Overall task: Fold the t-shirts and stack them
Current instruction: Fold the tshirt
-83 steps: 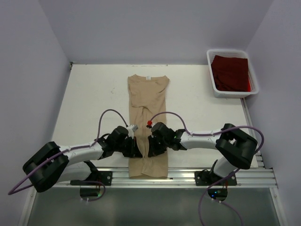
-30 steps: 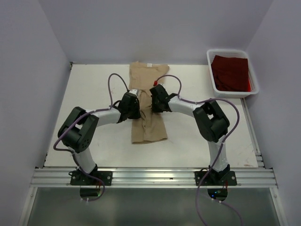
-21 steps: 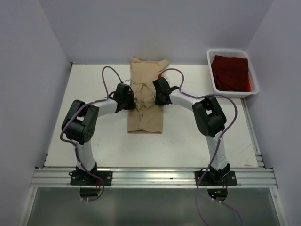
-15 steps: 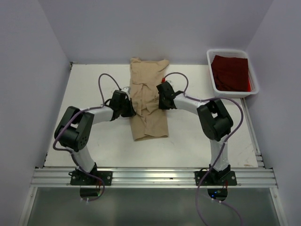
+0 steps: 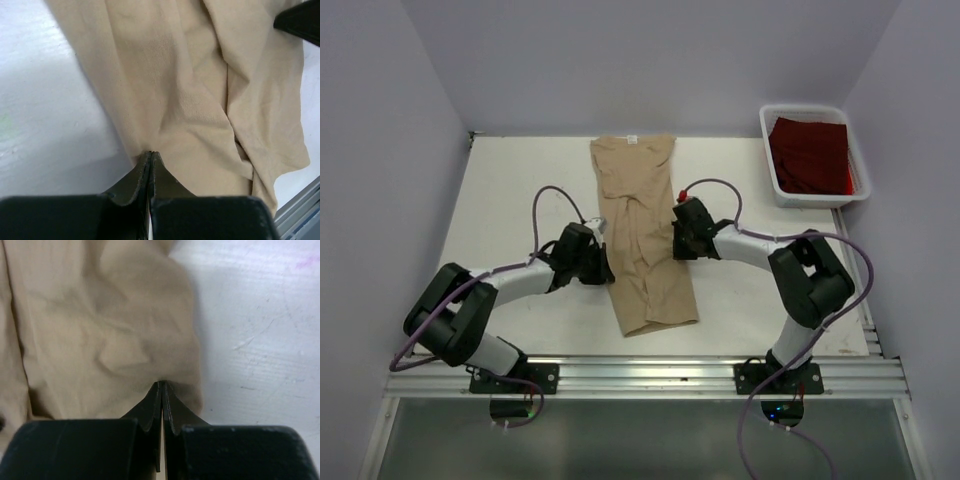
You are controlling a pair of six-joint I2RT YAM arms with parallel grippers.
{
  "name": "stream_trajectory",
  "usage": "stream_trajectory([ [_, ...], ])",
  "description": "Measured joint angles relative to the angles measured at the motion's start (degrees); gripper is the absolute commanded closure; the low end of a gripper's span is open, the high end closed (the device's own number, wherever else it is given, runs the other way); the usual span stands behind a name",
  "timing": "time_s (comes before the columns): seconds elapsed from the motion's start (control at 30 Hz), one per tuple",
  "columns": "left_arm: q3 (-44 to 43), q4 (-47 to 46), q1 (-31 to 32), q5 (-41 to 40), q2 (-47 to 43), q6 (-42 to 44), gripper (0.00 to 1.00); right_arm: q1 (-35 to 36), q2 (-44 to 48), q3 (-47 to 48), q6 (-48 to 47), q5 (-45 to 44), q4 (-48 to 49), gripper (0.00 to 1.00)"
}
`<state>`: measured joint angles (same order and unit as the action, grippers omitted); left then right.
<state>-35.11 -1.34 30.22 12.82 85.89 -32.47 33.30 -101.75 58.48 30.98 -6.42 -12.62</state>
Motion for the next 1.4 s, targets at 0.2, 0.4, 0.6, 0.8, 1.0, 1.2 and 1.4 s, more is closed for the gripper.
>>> stream_trajectory([
  [0.2, -2.7, 6.9, 0.4, -1.7, -6.4, 0.1, 0.97, 0.4, 7.3, -6.1, -1.4, 7.4, 1.5, 0.73],
  [0.4, -5.7, 10.3, 2.7, -1.2, -15.0, -0.6, 0.75, 2.0, 23.5, -11.0, -0.9, 8.9, 1.3, 0.54],
  [0.6, 6.3, 10.3, 7.5, 1.4, -20.3, -6.0, 0.65, 3.7, 36.7, -20.1, 1.0, 7.3, -0.9, 0.52],
  [0.8, 17.0, 9.7, 11.0, 4.2, -25.7, -12.3, 0.54, 3.7, 41.1, -29.2, 3.9, 7.0, -4.2, 0.52],
  [1.0, 18.9, 6.3, 11.6, 5.8, -26.9, -15.3, 0.35, 3.7, 40.6, -31.7, 6.2, 9.0, -3.3, 0.52],
  [1.2, 23.3, -3.0, 11.8, 8.8, -28.0, -19.6, 0.30, 3.7, 40.1, -34.8, 9.0, 11.8, -0.2, 0.55],
  [1.4, 26.5, -9.7, 11.8, 11.1, -26.9, -23.6, 0.30, 3.7, 41.0, -38.8, 14.1, 15.4, 3.6, 0.57],
])
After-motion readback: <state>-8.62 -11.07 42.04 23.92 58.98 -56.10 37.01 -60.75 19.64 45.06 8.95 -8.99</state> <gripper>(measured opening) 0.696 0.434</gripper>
